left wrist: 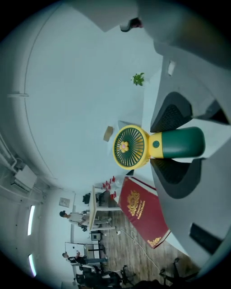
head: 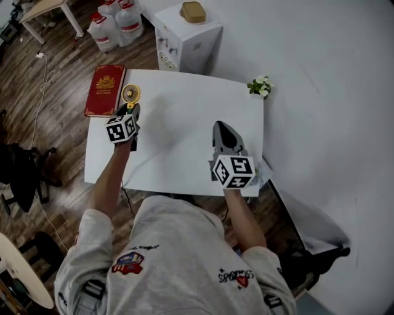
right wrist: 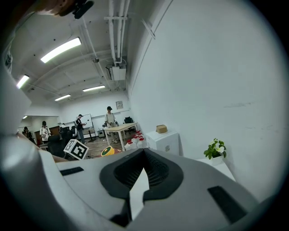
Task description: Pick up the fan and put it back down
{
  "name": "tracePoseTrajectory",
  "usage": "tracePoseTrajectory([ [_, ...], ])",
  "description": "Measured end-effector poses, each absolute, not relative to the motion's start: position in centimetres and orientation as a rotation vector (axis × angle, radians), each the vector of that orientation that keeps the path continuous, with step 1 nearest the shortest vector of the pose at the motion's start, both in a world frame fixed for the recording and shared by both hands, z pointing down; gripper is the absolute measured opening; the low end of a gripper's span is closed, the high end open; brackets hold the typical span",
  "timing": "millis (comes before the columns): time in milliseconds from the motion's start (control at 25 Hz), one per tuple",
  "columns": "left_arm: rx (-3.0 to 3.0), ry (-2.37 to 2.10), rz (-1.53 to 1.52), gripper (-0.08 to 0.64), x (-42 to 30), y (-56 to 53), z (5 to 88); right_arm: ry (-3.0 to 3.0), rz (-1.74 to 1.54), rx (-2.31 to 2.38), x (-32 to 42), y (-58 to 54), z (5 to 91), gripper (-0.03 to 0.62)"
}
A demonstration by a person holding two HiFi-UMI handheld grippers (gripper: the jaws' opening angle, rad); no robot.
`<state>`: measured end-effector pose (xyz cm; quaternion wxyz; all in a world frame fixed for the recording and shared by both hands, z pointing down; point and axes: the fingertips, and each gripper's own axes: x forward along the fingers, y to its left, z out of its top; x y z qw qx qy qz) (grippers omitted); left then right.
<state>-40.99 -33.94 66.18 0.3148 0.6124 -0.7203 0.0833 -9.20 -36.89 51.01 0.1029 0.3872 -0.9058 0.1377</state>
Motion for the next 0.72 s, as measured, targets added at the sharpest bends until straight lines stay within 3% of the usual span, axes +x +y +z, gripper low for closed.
tracePoseTrajectory([
  [720, 1.974, -2.074, -0.287, 0.173, -37.0, -26.7, 44.9, -2.82, 0.326, 0.991, -11.1, -33.1, 46.6, -0.008],
])
